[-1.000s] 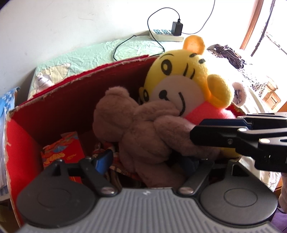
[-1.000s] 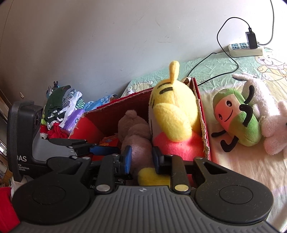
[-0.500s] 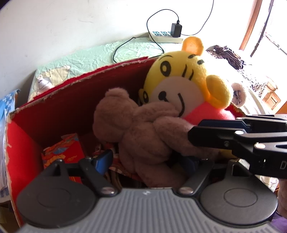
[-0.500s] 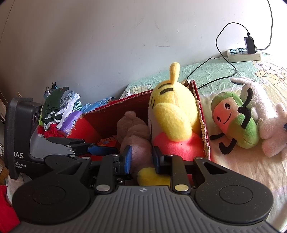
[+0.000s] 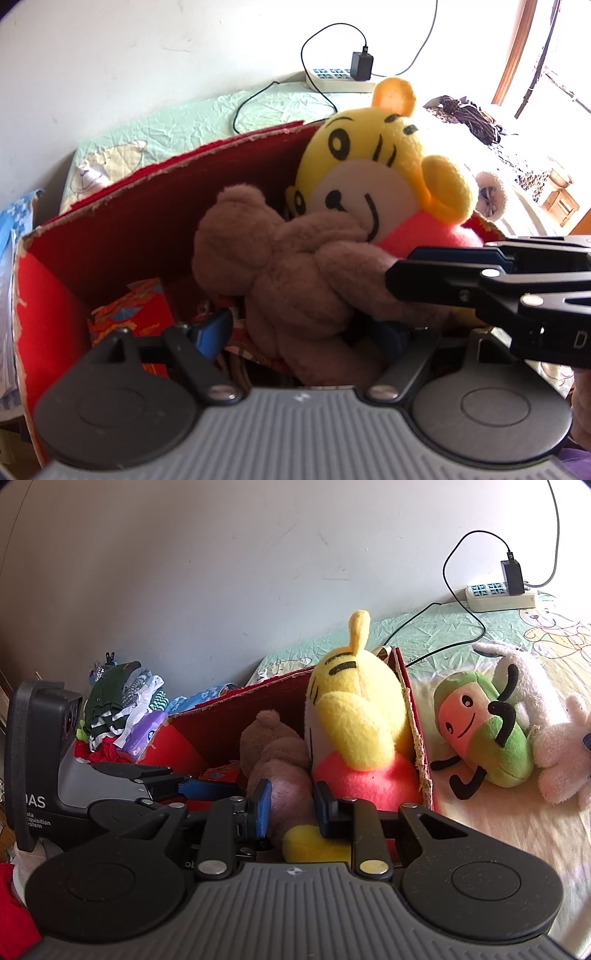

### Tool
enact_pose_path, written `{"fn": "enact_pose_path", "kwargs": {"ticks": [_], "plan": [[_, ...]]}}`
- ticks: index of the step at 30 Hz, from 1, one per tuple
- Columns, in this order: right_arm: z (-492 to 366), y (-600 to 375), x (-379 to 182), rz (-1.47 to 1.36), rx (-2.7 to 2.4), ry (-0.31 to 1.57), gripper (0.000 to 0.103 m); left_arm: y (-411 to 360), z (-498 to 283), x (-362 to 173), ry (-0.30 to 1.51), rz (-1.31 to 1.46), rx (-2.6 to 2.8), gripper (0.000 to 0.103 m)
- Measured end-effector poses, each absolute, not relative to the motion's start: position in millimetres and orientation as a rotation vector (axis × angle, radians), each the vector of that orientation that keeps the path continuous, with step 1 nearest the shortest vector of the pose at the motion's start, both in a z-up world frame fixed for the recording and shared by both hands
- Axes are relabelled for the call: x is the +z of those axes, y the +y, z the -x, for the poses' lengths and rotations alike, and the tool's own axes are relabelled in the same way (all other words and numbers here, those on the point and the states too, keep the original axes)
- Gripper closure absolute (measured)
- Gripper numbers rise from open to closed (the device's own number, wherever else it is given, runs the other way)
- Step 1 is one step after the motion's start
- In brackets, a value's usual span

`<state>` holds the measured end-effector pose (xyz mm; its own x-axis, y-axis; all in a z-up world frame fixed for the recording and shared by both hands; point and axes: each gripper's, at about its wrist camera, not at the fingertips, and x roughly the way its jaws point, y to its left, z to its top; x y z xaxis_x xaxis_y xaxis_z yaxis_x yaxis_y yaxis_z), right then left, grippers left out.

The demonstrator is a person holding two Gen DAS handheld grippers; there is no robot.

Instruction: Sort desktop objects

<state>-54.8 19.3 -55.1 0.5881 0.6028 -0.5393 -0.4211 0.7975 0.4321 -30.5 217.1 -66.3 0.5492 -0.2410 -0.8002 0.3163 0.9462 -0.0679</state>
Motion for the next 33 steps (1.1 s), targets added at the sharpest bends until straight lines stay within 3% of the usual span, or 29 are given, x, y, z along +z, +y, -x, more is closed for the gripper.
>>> {"fn": "enact_pose_path", "kwargs": {"ticks": [13, 17, 24, 33], "plan": [[49.4, 13.6, -53.6, -0.272, 0.674, 0.749, 0.078, 211.3, 30.3, -65.0, 0.958, -0.086, -0.245, 0.017], [50.9, 0.2, -41.9, -0.314, 0.776, 0.726, 0.072, 203.7, 43.6, -56.7, 0.935, -0.111, -0.151, 0.017], [43.2, -69.1, -22.7, -0.475, 0.828, 0.624, 0.072, 189.4, 73.5, -13.5, 0.835, -0.038, -0.1, 0.015], [25.9, -192.6, -75.9, -0.6, 0.552, 0.735, 0.072, 84.7, 63.4, 21.1, 0.709, -0.032, -0.262, 0.013]]}}
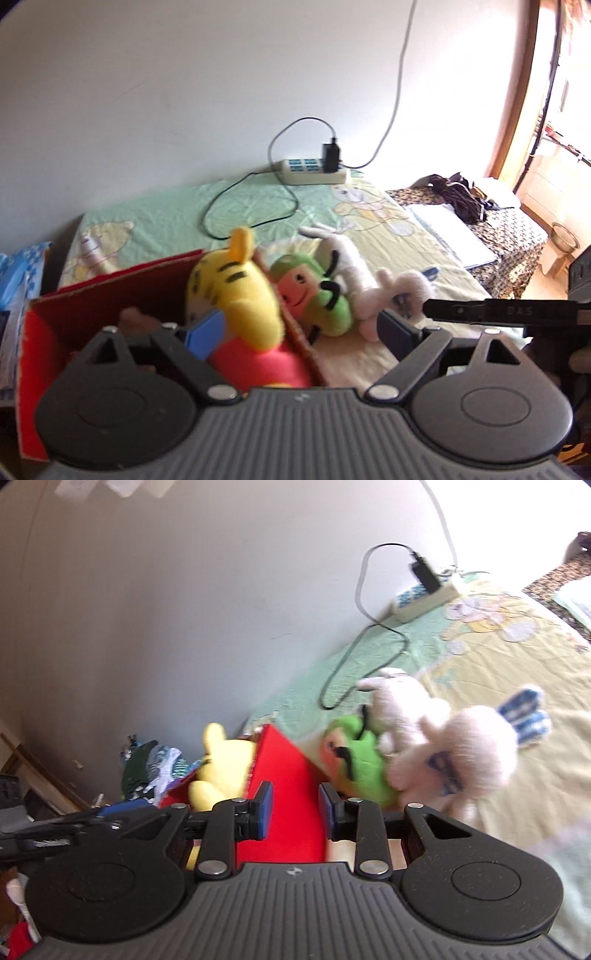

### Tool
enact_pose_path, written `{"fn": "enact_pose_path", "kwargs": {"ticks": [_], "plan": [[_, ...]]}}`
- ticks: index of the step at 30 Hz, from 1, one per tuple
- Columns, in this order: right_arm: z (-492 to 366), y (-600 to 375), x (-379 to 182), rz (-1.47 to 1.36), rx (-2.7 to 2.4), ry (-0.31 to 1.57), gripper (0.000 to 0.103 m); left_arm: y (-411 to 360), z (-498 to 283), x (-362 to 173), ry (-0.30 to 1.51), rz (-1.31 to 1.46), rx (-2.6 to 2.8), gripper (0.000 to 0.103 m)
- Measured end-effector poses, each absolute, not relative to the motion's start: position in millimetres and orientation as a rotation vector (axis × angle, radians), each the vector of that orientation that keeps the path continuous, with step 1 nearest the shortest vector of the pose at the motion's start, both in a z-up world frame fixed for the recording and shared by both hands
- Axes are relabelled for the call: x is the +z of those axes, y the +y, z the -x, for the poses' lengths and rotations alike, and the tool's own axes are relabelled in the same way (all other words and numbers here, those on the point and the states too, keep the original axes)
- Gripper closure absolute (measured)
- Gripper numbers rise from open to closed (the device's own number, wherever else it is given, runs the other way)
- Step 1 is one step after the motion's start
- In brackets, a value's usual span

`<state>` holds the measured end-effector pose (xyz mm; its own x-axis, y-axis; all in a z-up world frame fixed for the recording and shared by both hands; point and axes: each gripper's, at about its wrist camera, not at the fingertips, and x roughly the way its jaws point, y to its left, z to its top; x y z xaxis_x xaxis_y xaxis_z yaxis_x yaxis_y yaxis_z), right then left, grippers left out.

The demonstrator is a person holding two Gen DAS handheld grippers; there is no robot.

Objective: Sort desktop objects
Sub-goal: 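Move the right gripper to the larger white rabbit plush with plaid ears, then close the right gripper on the white rabbit's body and lift it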

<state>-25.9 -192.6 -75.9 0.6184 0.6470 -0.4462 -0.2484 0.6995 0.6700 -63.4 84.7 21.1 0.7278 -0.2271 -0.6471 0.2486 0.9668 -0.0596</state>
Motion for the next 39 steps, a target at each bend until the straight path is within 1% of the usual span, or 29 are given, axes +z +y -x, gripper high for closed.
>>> {"fn": "enact_pose_path", "kwargs": {"ticks": [3, 6, 12, 16, 18, 28, 39], "plan": [[15.3, -224.5, -103.1, -0.678, 0.458, 0.815, 0.072, 38.3, 51.2, 5.9, 0.727, -0.084, -0.32, 0.013], [11.2, -244.9, -119.0, -0.714, 0.424, 0.845, 0.071, 1.0, 35.8, -15.9, 0.794, -0.095, -0.369, 0.013], [-3.2, -272.8, -144.7, -0.752, 0.432, 0.914, 0.071, -42.0, 12.1, -55.5, 0.886, -0.113, -0.384, 0.012], [-13.9, -285.4, -153.7, -0.796, 0.469, 0.957, 0.07, -51.3, 0.3, -65.0, 0.904, -0.11, -0.368, 0.009], [-20.3, -287.5, -156.4, -0.813, 0.487, 0.977, 0.064, -52.8, -7.0, -66.4, 0.9, -0.113, -0.356, 0.007], [-53.7, -290.1, -167.1, -0.89, 0.545, 1.047, 0.063, -62.3, -55.9, -71.2, 0.908, -0.145, -0.338, 0.007], [-91.6, -287.7, -166.4, -0.943, 0.586, 0.991, 0.064, -77.4, -84.0, -101.3, 1.005, -0.16, -0.345, 0.008]]}}
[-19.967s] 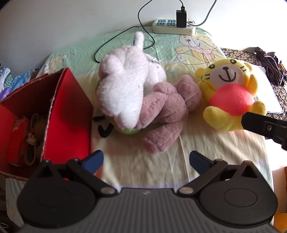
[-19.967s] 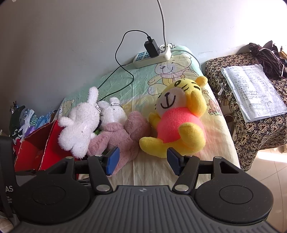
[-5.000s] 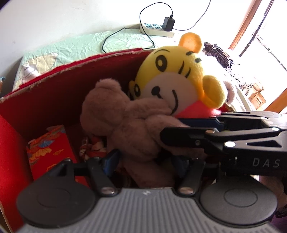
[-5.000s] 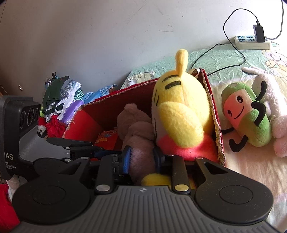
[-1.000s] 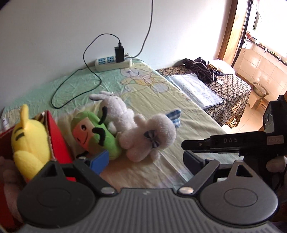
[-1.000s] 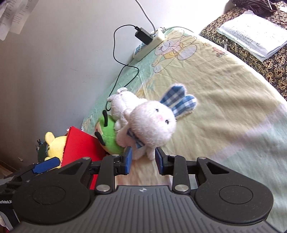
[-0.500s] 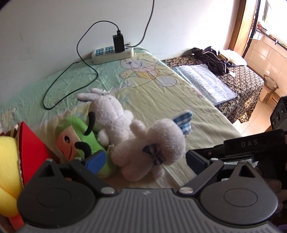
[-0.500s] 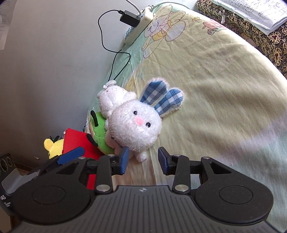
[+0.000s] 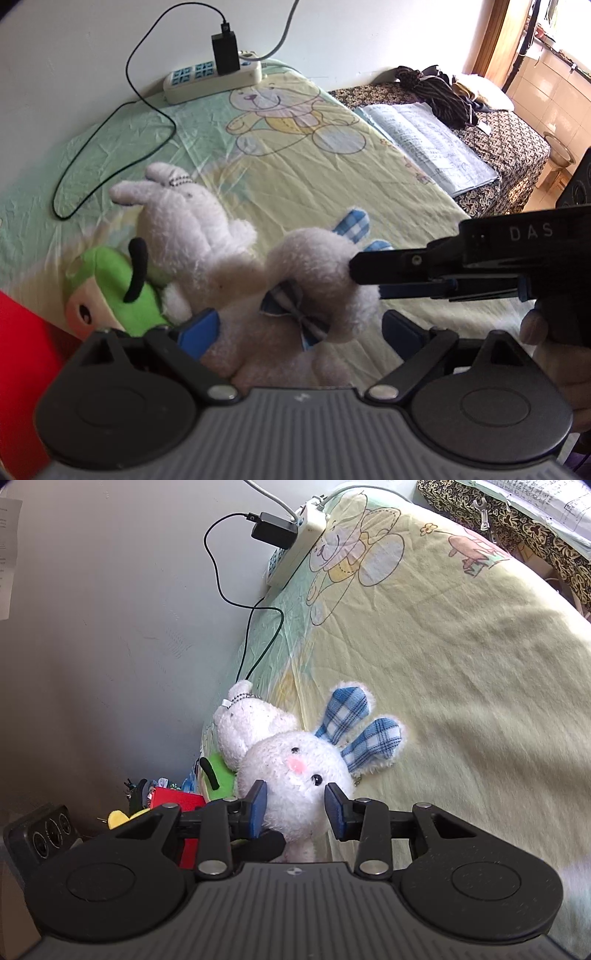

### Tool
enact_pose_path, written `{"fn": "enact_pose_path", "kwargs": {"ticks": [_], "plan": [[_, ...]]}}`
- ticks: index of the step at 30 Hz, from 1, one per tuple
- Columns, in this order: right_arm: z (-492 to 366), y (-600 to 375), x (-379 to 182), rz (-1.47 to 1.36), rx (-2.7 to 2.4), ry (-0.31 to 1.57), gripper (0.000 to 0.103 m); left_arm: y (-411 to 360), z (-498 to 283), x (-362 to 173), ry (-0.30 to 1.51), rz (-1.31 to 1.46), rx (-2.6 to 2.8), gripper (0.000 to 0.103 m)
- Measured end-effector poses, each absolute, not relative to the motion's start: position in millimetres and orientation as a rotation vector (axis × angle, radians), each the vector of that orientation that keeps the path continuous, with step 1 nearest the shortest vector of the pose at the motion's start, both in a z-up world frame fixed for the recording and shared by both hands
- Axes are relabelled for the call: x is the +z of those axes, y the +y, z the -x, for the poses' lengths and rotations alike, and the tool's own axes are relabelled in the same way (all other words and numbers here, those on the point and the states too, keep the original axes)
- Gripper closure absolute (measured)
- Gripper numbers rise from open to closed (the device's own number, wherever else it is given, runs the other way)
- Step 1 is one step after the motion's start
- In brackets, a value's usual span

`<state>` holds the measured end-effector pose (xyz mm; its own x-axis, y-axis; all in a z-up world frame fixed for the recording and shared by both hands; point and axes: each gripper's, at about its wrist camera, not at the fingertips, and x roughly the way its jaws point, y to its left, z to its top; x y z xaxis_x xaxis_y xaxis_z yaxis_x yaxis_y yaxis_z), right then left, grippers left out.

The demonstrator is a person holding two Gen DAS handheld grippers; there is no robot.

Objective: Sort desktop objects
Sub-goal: 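Close the right gripper on the white rabbit's body and lift it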

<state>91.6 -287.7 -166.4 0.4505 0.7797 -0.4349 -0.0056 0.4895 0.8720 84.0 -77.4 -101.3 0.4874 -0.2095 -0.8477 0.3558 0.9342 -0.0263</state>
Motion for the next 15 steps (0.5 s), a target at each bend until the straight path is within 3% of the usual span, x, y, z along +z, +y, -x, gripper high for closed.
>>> {"fn": "enact_pose_path", "kwargs": {"ticks": [2, 6, 7, 15], "plan": [[-96.5, -285.0, -167.7, -0.956, 0.59, 0.987, 0.062, -78.5, -85.3, -103.1, 1.01, -0.155, -0.345, 0.008], [-101.5, -280.6, -172.1, -0.98, 0.59, 1.001, 0.042, -85.5, -80.4, -101.2, 1.019, -0.129, -0.395, 0.006], [-101.5, -280.6, -172.1, -0.98, 0.59, 1.001, 0.041, -88.8, -77.8, -101.2, 1.025, -0.114, -0.417, 0.006], [-93.9, -300.5, -166.7, -0.923, 0.649, 1.042, 0.061, -111.4, -42.9, -91.7, 1.015, -0.08, -0.531, 0.006]]}}
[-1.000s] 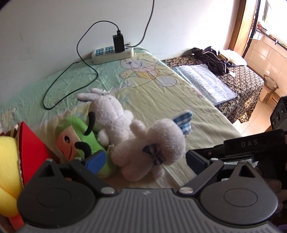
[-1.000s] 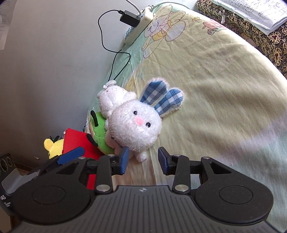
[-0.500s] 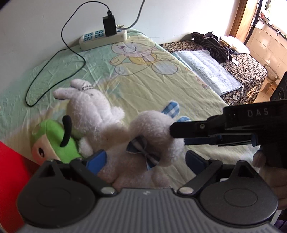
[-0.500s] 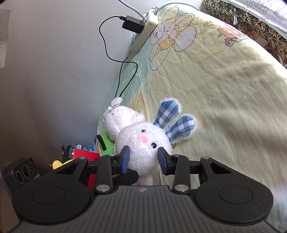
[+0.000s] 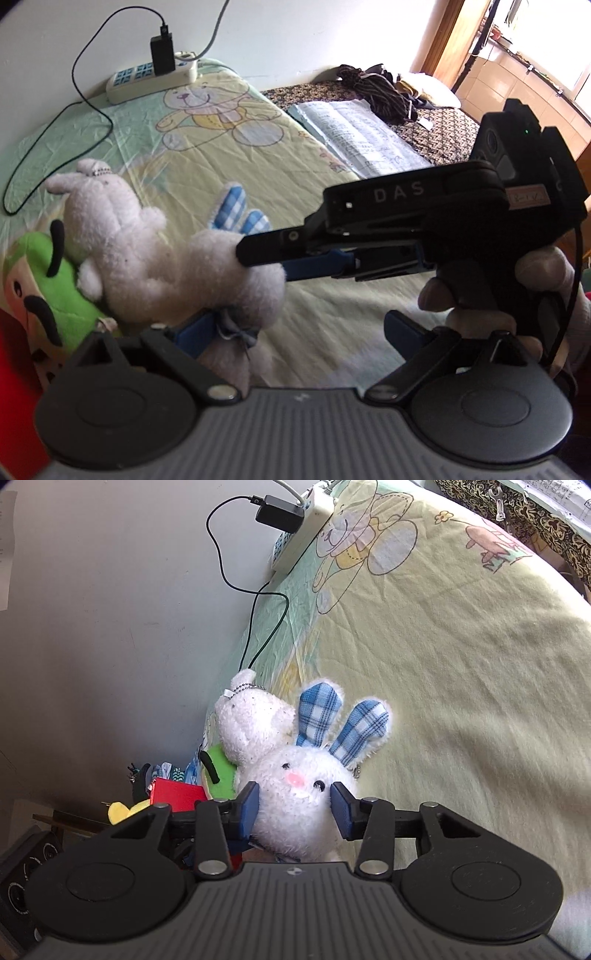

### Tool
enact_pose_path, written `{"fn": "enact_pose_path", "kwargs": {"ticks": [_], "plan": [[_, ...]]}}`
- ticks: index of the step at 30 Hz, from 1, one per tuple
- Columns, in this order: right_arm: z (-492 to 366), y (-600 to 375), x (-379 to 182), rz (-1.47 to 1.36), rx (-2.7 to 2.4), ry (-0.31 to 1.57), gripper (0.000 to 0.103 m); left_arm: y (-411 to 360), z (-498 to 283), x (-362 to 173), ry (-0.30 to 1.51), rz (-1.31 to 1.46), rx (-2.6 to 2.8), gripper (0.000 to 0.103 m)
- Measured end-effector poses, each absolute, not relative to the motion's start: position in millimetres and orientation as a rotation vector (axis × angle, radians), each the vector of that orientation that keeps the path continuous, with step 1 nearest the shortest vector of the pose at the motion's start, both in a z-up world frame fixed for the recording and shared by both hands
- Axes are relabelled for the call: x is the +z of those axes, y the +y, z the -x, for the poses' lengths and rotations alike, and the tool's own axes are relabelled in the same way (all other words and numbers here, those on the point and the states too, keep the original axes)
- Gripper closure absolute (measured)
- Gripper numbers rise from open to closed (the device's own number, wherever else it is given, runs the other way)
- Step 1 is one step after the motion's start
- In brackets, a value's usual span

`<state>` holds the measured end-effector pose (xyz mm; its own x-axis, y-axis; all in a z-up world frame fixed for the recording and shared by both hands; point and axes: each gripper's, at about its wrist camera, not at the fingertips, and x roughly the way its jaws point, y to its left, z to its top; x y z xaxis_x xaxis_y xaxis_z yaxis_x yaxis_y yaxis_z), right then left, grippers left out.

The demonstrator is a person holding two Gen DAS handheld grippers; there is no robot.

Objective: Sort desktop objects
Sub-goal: 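Close the right gripper on the white rabbit's body and lift it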

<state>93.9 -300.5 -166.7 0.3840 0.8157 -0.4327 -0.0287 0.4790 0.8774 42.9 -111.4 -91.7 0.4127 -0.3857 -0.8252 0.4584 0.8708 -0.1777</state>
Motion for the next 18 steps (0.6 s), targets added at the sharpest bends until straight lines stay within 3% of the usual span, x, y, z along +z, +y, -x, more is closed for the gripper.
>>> {"fn": "enact_pose_path", "kwargs": {"ticks": [3, 8, 12, 16, 18], "plan": [[-88.2, -317.0, -171.9, -0.976, 0.632, 1.058, 0.065, -108.0, -31.5, -84.6, 0.998, -0.072, -0.539, 0.01], [-77.2, -327.0, -169.7, -1.001, 0.608, 1.024, 0.064, -85.9, -40.4, -78.9, 0.972, -0.065, -0.451, 0.01], [-70.9, -317.8, -164.7, -1.009, 0.629, 1.018, 0.056, -83.0, -61.1, -82.8, 0.953, -0.105, -0.418, 0.011], [-72.3, -303.4, -164.7, -0.96, 0.601, 1.023, 0.056, -78.0, -82.1, -106.1, 1.019, -0.11, -0.377, 0.023], [-75.6, -293.8, -165.5, -0.954, 0.614, 1.026, 0.054, -73.5, -84.9, -113.2, 1.035, -0.11, -0.37, 0.023]]}}
